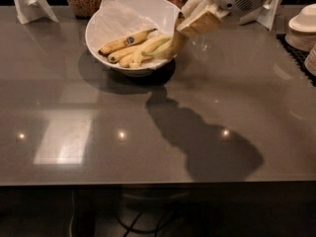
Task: Pick banana from white bowl
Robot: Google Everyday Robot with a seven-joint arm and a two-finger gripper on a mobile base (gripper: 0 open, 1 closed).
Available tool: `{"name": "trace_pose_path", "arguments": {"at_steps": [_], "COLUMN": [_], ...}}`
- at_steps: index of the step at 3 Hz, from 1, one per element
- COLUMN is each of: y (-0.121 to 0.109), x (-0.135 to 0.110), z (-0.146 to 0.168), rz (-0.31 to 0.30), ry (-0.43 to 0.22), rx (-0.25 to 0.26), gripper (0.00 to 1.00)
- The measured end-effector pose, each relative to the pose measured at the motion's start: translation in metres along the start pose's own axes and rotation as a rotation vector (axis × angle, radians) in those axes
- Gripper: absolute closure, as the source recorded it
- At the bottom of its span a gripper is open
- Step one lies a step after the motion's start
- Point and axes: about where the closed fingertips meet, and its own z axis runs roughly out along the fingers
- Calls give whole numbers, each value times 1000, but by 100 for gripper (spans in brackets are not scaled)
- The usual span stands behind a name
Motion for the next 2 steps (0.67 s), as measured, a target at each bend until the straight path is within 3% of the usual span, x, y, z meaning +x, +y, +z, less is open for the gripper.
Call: {"name": "trace_pose_path", "arguments": {"at_steps": [2], "y": [12], "x": [-24], "z": [-74], "rz": [12], "ry": [-115], "rx": [78], "gripper": [100]}}
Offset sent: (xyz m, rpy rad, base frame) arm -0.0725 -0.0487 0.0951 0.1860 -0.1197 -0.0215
